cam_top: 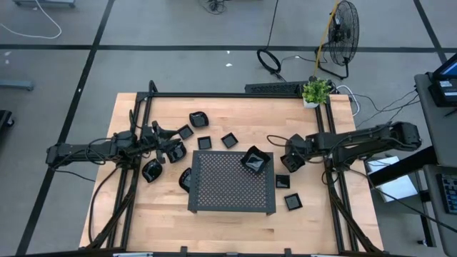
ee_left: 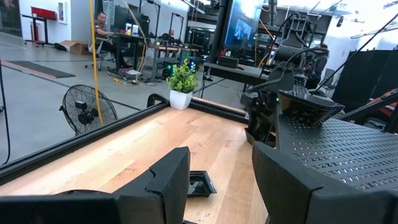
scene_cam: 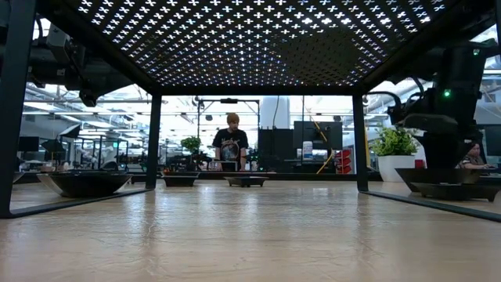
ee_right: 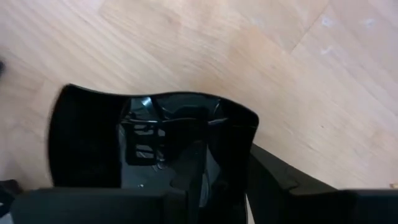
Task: Pick & Place Mini shaped plates
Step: Stack the black distorted square plate on top of the black distorted square plates on the shelf, then put the black square plate on the shelf
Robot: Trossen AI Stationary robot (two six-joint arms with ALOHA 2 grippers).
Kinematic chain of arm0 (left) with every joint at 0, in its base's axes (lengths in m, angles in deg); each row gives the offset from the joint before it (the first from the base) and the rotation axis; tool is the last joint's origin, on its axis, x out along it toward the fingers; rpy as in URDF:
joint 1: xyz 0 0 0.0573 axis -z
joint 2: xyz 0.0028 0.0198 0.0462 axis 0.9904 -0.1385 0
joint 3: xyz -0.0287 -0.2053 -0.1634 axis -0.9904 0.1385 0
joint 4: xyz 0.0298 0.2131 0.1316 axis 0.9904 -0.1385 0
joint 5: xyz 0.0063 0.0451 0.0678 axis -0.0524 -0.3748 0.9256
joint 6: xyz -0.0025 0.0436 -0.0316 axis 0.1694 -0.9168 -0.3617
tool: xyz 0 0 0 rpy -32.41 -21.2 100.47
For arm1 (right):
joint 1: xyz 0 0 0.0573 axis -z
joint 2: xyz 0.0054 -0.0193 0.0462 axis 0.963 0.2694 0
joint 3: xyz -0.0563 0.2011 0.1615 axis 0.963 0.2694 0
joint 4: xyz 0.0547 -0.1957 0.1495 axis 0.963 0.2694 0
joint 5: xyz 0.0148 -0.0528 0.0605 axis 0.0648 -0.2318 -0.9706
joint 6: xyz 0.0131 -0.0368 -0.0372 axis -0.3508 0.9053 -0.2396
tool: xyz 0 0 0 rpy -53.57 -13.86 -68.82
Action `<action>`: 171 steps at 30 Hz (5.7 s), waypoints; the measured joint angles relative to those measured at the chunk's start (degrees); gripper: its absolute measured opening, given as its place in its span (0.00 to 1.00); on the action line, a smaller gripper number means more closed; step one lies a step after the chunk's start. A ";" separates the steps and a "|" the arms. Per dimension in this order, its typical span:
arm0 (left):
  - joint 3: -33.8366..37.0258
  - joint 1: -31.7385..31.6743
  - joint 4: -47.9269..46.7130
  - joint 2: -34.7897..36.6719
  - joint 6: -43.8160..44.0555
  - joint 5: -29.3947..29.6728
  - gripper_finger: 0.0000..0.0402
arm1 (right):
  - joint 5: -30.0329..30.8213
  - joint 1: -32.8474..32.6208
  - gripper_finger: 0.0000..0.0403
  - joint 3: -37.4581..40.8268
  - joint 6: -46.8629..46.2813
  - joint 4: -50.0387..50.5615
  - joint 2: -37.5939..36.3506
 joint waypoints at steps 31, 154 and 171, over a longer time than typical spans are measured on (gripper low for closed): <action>-0.01 0.01 0.00 -0.01 0.01 0.00 0.44 | 2.16 -0.02 0.03 -0.02 -1.40 2.94 -2.41; -0.01 0.01 0.00 0.00 -0.01 0.00 0.44 | 4.32 -23.14 0.19 -19.09 -12.65 9.82 -6.96; 0.00 0.01 0.00 0.00 0.00 0.00 0.44 | -2.17 -26.25 0.19 4.59 -28.62 -14.49 -6.91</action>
